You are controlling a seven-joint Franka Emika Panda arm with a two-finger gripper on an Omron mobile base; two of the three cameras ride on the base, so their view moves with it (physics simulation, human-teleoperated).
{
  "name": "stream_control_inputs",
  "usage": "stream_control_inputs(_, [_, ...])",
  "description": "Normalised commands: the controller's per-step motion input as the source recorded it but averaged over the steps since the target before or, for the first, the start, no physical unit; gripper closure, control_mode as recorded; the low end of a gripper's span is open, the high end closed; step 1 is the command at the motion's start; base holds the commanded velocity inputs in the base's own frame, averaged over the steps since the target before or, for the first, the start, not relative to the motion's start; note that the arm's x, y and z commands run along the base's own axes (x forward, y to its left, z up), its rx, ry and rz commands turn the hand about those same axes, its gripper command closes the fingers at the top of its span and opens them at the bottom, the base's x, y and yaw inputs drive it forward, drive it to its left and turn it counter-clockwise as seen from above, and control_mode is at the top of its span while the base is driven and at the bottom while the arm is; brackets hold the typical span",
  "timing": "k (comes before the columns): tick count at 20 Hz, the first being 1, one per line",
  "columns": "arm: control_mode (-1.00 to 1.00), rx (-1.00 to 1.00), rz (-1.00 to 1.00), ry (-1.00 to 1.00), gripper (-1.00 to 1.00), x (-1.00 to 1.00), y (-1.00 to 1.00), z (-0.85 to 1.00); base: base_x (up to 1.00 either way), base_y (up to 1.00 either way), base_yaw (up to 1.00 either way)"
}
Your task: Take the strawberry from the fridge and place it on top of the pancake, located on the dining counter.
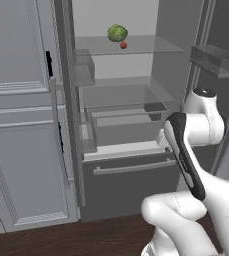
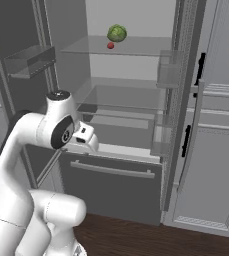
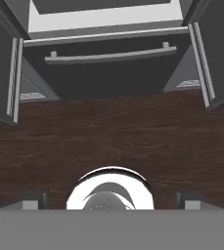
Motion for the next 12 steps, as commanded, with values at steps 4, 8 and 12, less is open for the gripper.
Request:
stream_control_inputs(4, [-1.00, 0.05, 0.14, 0.00, -1.00, -0.19, 0.00, 0.00, 0.00, 0.00, 0.00])
stream_control_inputs(8, [-1.00, 0.00, 0.00, 0.00, -1.00, 0.00, 0.00, 0.00, 0.00, 0.00, 0.00])
stream_control_inputs(12, [-1.00, 0.00, 0.00, 0.00, -1.00, 0.00, 0.00, 0.00, 0.00, 0.00, 0.00])
